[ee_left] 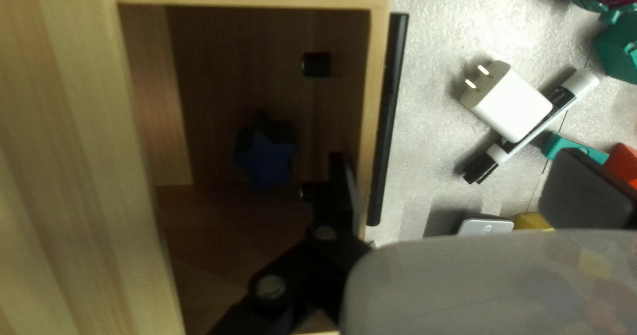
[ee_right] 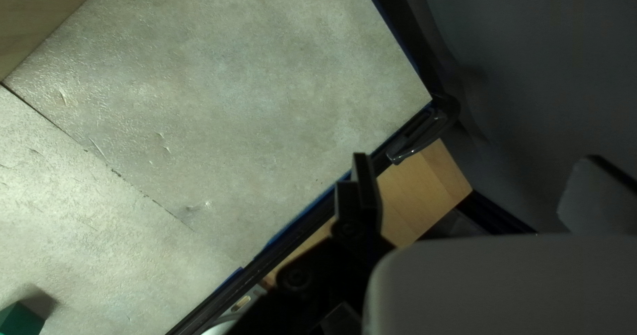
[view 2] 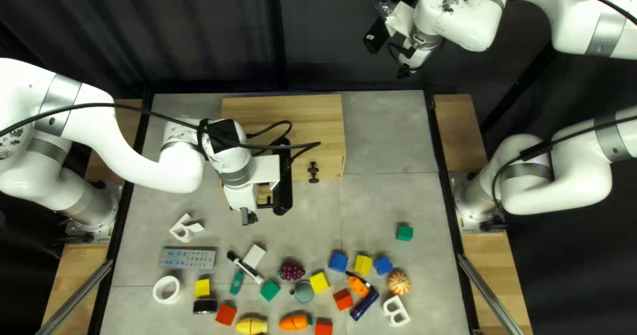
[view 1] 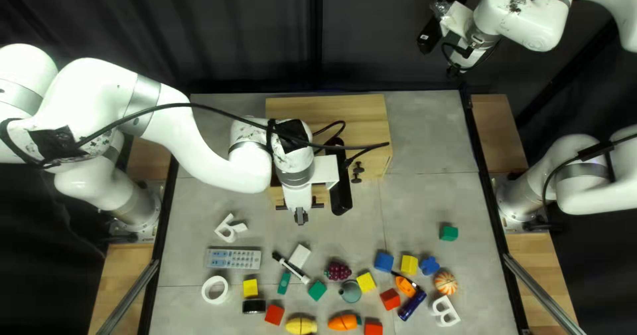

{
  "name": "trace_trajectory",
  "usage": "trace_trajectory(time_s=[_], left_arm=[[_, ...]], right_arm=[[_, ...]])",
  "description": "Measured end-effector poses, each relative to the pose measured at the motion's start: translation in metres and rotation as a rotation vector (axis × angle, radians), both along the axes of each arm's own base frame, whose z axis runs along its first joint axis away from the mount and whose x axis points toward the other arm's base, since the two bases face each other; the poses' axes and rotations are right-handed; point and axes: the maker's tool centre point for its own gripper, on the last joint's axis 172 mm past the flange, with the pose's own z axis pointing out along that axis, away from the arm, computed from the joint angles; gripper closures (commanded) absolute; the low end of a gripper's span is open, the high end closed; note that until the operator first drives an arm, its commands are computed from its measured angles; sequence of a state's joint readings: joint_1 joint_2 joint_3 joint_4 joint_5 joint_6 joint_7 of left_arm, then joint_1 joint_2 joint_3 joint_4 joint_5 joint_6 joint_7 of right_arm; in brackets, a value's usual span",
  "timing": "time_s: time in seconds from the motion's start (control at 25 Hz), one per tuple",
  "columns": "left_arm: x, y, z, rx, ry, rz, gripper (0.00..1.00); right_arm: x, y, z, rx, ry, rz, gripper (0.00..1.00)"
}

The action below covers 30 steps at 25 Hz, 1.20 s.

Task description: Open drawers and place objects into drawer and close

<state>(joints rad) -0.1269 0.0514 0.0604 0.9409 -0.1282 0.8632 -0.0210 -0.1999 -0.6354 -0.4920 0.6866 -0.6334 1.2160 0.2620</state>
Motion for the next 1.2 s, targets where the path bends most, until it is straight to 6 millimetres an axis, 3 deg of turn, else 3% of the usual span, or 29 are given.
trace_trajectory(time_s=[1.2], left_arm=[[0.001,-0.018,0.003,0.014,0.018,-0.028,0.0]], right_arm=[[0.0,0.0,0.0,0.0,0.0,0.0,0.0]])
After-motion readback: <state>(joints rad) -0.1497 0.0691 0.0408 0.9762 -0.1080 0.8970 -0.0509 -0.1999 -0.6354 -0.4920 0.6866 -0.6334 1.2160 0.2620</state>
